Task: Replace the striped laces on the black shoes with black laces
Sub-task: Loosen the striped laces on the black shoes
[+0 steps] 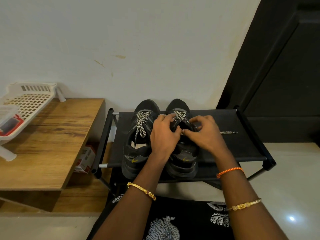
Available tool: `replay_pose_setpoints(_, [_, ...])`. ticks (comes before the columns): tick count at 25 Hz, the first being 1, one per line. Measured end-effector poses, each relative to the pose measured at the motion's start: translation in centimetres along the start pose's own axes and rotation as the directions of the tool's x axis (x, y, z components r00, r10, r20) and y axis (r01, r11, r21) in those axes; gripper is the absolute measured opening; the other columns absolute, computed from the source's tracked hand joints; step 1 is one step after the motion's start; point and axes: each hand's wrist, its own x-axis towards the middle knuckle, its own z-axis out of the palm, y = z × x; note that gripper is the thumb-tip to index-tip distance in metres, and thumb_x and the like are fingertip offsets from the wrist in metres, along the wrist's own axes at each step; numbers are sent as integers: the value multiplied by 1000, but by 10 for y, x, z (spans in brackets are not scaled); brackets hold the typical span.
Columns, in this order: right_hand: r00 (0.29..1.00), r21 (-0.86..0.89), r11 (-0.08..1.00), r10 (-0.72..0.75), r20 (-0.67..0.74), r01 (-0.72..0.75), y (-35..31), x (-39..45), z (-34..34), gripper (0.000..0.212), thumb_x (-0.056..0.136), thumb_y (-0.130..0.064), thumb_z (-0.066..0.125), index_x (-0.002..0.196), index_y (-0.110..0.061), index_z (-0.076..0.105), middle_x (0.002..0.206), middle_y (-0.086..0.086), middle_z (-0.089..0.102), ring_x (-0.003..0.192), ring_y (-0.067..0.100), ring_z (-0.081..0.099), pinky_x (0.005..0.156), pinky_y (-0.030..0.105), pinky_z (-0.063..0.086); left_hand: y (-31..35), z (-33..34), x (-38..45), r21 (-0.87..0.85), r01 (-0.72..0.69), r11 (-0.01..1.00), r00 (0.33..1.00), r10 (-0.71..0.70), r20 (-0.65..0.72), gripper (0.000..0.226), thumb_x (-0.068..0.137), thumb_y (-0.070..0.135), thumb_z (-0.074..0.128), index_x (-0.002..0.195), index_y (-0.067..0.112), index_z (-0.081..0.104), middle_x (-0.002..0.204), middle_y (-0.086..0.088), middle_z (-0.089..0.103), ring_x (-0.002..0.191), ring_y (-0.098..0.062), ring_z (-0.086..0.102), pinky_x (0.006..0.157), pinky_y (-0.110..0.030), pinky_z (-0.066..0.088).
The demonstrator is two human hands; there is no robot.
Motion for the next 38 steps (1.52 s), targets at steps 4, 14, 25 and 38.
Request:
replay_pose_setpoints(4, [994, -80, 997, 6, -110, -14, -8, 6, 9, 20, 79, -27, 70, 98, -25, 63, 89, -6, 63, 90, 18, 61, 76, 32, 50, -2, 1, 8, 30, -60, 998, 996, 58, 70, 35, 84, 22, 65, 119, 29, 66, 113, 4, 55, 110, -15, 45, 84, -29, 47])
replay_pose_setpoints(14, [995, 26, 997, 75, -69, -73, -3, 22, 2, 15, 71, -29, 71, 68, -20, 60, 64, -9, 61, 68, 8, 59, 58, 25, 45, 15, 5, 25, 385, -238, 891, 970, 200, 138, 21, 91, 25, 58, 109, 17, 65, 117, -1, 56, 107, -24, 53, 80, -36, 44])
replay_pose_setpoints(25, [994, 57, 995, 86, -60, -83, 3, 24, 4, 12, 73, -27, 69, 70, -23, 58, 65, -9, 60, 67, 10, 58, 64, 30, 50, 0, 7, 27, -253, 162, 954, 983, -178, -45, 7, 89, 21, 60, 83, 20, 60, 83, 7, 65, 78, -10, 63, 72, -29, 49])
replay_pose_setpoints(38, [999, 131, 991, 41, 6, -41, 12, 32, 5, 11, 75, -20, 70, 69, -21, 60, 62, -4, 59, 59, 9, 53, 57, 27, 46, 8, 3, 18, 171, -155, 973, 987, 148, 57, 20, 83, 34, 59, 96, 25, 72, 118, 4, 52, 116, -17, 41, 89, -34, 31])
